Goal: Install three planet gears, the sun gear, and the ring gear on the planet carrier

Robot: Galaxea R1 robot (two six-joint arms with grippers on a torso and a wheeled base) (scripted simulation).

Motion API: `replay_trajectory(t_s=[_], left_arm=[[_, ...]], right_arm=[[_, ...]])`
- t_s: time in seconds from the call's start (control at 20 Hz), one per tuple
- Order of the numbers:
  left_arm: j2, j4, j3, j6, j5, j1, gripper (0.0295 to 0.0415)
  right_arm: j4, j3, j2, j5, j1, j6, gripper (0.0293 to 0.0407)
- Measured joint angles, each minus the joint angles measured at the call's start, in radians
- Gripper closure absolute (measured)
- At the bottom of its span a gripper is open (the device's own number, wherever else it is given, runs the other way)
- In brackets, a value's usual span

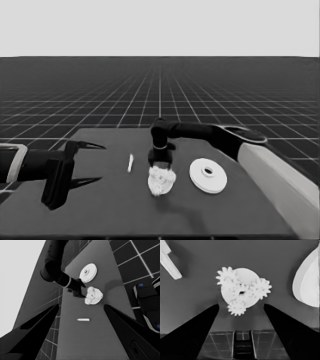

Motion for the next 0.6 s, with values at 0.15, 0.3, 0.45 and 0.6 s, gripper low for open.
replay_trajectory(t_s=[0.15,0.3,0.45,0.6], left_arm=[[0.000,0.000,0.000,0.000,0.000,0.000,0.0326],[0.000,0.000,0.000,0.000,0.000,0.000,0.0326],[0.000,0.000,0.000,0.000,0.000,0.000,0.0326],[0.000,0.000,0.000,0.000,0.000,0.000,0.0326]], right_arm=[[0.005,0.001,-0.001,0.001,0.004,-0.035,0.0315],[-0.344,0.812,-0.700,0.235,-0.238,-0.718,0.0305],[-0.494,1.218,-1.197,0.333,-0.356,-1.017,0.0315],[-0.524,1.301,-1.288,0.354,-0.375,-1.078,0.0315]])
